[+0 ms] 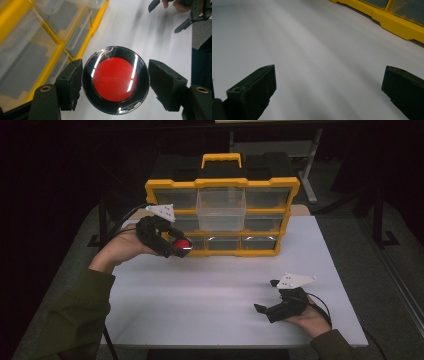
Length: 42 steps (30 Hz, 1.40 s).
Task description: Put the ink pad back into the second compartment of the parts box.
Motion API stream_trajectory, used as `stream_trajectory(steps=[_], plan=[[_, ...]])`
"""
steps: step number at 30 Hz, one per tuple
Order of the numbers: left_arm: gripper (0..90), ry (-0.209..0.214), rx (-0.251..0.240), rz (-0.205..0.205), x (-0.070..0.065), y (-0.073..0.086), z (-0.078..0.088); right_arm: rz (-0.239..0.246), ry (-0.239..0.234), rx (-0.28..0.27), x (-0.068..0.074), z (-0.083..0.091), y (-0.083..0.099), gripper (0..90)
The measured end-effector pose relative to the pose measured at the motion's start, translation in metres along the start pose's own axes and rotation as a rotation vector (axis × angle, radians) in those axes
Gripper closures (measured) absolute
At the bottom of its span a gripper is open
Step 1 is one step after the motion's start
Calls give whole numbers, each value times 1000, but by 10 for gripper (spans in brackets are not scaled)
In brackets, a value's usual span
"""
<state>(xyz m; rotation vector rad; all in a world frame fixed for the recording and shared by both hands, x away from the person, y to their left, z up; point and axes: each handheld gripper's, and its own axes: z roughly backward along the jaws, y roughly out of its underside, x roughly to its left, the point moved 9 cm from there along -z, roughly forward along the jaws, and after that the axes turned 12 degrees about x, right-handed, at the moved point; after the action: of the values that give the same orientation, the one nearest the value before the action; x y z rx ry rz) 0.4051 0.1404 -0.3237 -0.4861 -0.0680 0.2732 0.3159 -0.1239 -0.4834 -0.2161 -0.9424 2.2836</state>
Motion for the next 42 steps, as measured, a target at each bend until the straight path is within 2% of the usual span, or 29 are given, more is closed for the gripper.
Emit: stream_trajectory(steps=[16, 24, 32, 42], plan=[[302, -1, -7, -7, 7, -22, 48, -5, 0, 0, 0, 0, 0, 0], [301, 0, -28, -8, 13, -37, 72, -1, 1, -2, 0, 0, 0, 0], [301, -2, -49, -7, 18, -49, 88, -2, 1, -1, 0, 0, 0, 0], [301, -8, -67, -29, 20, -75, 102, -2, 2, -2, 0, 0, 0, 0]])
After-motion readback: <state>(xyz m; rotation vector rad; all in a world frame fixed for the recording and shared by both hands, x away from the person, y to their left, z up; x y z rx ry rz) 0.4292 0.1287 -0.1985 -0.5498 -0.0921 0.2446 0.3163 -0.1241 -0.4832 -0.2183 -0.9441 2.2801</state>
